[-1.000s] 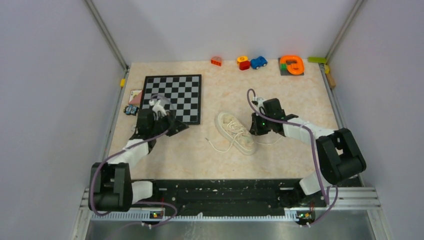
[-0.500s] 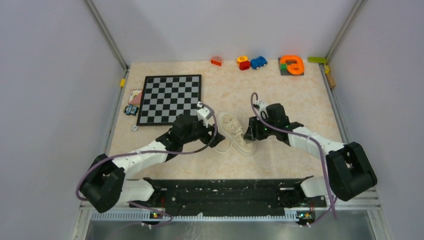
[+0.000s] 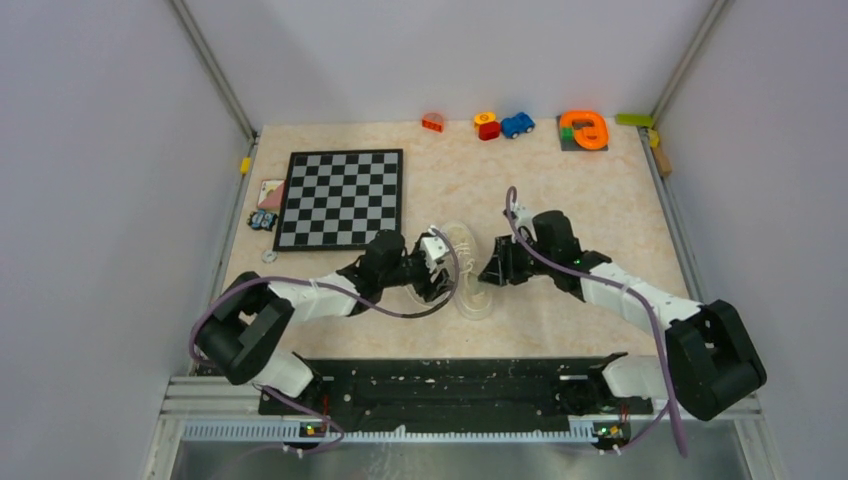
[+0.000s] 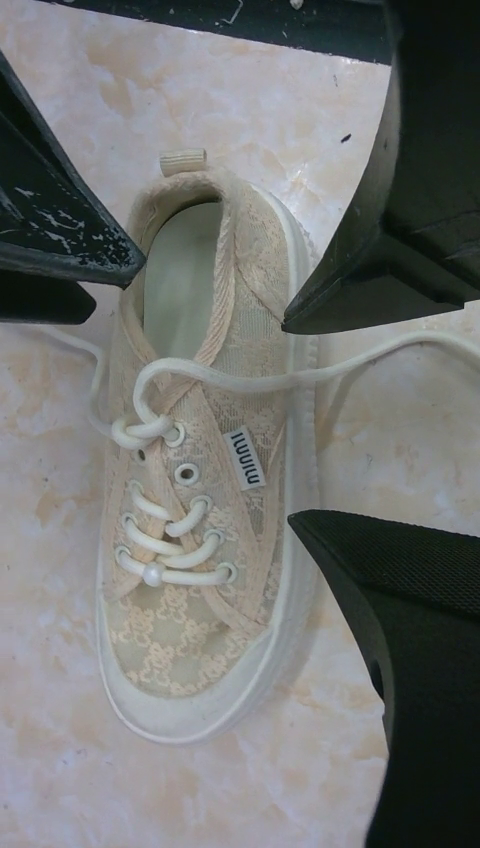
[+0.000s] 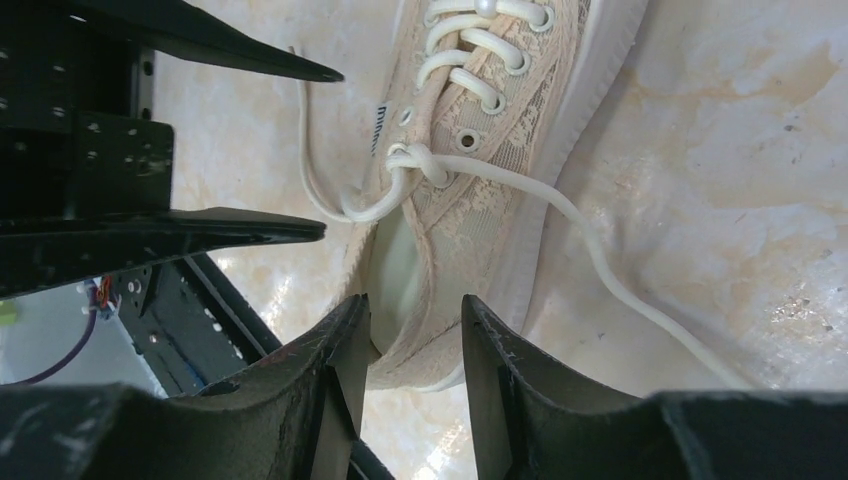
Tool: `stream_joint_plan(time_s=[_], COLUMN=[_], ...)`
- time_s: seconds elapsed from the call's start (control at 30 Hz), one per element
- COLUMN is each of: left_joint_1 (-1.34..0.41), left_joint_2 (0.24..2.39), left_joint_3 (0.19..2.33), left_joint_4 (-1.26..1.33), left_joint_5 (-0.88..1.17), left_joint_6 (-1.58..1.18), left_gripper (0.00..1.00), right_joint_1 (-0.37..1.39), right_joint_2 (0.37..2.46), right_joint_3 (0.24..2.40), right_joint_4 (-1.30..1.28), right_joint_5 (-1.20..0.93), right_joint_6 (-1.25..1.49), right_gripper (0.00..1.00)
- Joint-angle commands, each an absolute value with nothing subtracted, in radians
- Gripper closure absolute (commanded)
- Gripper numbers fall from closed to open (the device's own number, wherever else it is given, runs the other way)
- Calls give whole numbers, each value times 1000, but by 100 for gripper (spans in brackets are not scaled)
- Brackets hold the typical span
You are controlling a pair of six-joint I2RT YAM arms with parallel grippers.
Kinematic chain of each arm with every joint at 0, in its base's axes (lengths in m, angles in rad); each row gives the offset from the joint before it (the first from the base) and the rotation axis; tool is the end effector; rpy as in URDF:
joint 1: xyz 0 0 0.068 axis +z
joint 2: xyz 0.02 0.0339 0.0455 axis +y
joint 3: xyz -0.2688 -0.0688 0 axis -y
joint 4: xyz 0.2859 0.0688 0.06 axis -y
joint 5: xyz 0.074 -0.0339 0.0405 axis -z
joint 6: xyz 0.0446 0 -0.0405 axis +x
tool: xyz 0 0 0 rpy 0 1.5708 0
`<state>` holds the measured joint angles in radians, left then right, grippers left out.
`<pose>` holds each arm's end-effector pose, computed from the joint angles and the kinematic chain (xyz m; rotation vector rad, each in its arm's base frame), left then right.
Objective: Tie the shoes
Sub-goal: Adjust the shoe at the center of the board.
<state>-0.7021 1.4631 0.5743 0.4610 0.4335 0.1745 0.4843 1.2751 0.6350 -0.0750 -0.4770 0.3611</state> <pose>0.2338 -0.2223 0.1491 1.1160 1.7071 -0.7679 0.2494 0.1544 0.1735 -0.4084 2.3504 0.9693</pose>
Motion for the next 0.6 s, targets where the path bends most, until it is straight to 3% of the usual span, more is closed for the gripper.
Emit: stream_joint_plan(time_s=[0.0, 0.27, 0.33, 0.37, 0.43, 0.5, 0.53, 0.57], left_joint_1=[-707, -742, -748, -748, -752, -755, -755, -755], left_joint_2=[1520, 1596, 1607, 1613, 1623, 1624, 1617, 1606], left_joint_3=[642, 688, 701, 710, 724, 721, 714, 707], left_joint_4=[537, 561, 557, 540, 518, 512, 513, 514], left_joint_5=[533, 529, 525, 524, 525, 528, 524, 514], left_joint_6=[298, 331, 343, 348, 359, 368, 368, 358], left_gripper=[33, 41, 54, 67, 75, 94, 100, 100], right_joint_1=[481, 408, 407, 407, 407, 407, 406, 406], right_joint_2=[1192, 995, 967, 961, 962, 971, 976, 981], right_joint_3=[647, 570, 558, 552, 546, 541, 539, 535], right_joint_4=[-84, -19, -13, -12, -6, -6, -6, -6], right_joint_5=[-431, -276, -253, -248, -249, -252, -242, -233], right_joint_6=[344, 328, 326, 323, 317, 314, 320, 330], right_gripper=[58, 52, 52, 52, 52, 52, 54, 57])
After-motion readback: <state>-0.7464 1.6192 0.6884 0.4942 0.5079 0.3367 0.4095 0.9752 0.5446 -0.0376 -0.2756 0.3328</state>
